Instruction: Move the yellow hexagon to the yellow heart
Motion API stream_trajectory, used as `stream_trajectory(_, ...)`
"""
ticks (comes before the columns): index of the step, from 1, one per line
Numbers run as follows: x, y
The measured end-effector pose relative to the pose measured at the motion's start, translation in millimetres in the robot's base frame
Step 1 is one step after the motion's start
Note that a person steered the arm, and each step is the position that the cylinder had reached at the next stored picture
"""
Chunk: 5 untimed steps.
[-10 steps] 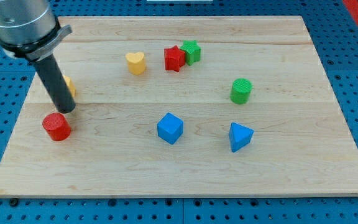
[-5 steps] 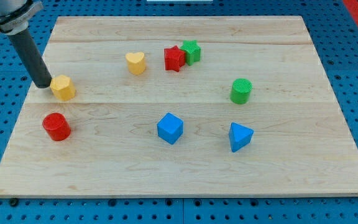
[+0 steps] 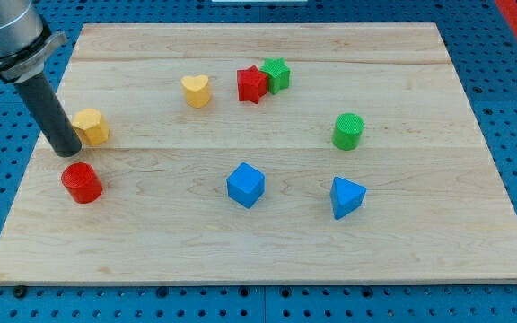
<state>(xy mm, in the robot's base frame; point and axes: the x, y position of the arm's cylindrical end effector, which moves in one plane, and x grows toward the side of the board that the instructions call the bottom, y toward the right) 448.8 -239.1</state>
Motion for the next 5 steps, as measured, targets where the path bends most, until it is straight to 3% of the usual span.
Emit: stream_trajectory(5,-96.4,25.8)
